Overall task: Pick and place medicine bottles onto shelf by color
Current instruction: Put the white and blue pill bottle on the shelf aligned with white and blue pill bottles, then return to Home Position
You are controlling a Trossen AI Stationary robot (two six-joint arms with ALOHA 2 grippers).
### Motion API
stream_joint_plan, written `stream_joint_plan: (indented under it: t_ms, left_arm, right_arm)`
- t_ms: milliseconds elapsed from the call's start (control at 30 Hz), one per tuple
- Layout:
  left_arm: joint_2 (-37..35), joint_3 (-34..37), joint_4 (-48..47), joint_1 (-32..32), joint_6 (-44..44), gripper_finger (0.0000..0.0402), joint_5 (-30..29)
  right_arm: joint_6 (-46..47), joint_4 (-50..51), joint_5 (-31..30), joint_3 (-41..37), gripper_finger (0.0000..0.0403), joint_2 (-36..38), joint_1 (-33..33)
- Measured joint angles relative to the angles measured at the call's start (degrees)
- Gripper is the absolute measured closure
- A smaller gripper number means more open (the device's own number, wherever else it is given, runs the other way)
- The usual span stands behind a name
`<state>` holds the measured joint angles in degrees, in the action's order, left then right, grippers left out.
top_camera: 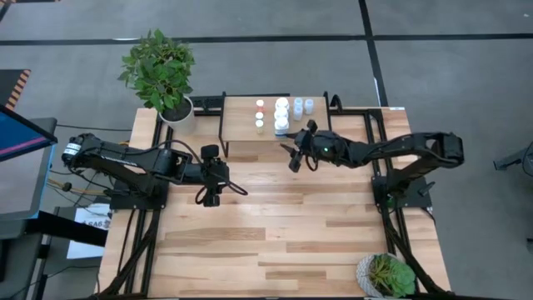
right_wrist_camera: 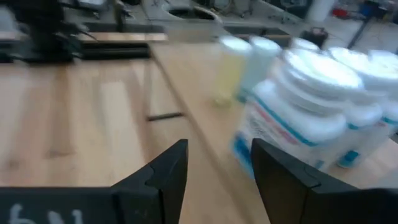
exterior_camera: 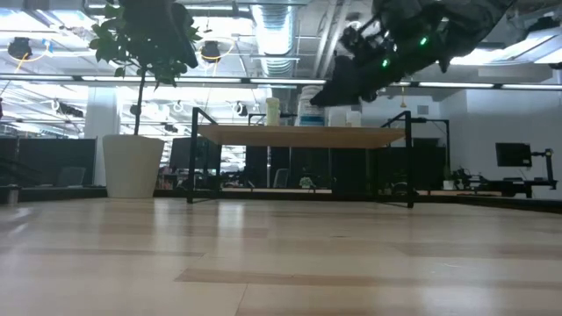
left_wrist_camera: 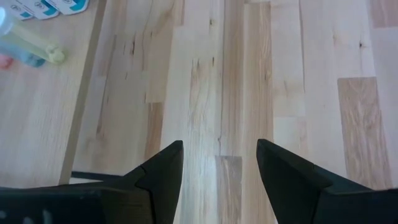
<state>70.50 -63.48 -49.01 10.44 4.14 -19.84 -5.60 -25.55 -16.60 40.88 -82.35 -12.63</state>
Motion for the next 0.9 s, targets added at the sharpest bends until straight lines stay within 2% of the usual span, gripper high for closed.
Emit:
stream_joint_plan:
  t_ms: [133,267,400,500,600,667,767,900]
  left_arm:
    - [0.01,0.00,0.08,0.04,-0.60,0.0209,-1.17]
    - [-1.43,0.00,-0.48,1.24,-3.96,0.0209,-0.10]
    - [-5.05,0.00,-3.06,2.13,-3.43,0.0209,0.49]
    - [-9.07,0.00,-5.74,2.71,-0.73,0.0209,0.35]
    - [-13.47,0.23,-7.39,3.30,2.36,0.0209,-0.72]
    - [-17.36,2.79,-5.20,3.96,2.99,0.0209,-1.58]
    - [-24.44,10.96,2.19,4.85,3.53,0.0209,-1.11]
    - [-33.71,24.52,17.01,5.75,4.45,0.0209,-0.94]
  right_arm:
    - [0.65,0.06,0.02,0.00,0.0209,4.26,3.95]
    - [-0.13,6.30,0.04,0.00,0.0217,13.70,8.13]
    - [0.01,21.67,0.07,0.07,0.0228,24.58,12.06]
    - [4.32,34.79,0.28,-0.04,0.0241,32.14,15.30]
    - [8.80,43.26,0.21,-0.78,0.0260,38.55,19.59]
    - [10.69,46.10,0.24,-2.53,0.0274,42.65,22.88]
    - [12.05,46.84,0.16,-6.93,0.0294,49.17,28.53]
    - [12.04,40.65,-2.04,-14.93,0.0321,59.18,36.13]
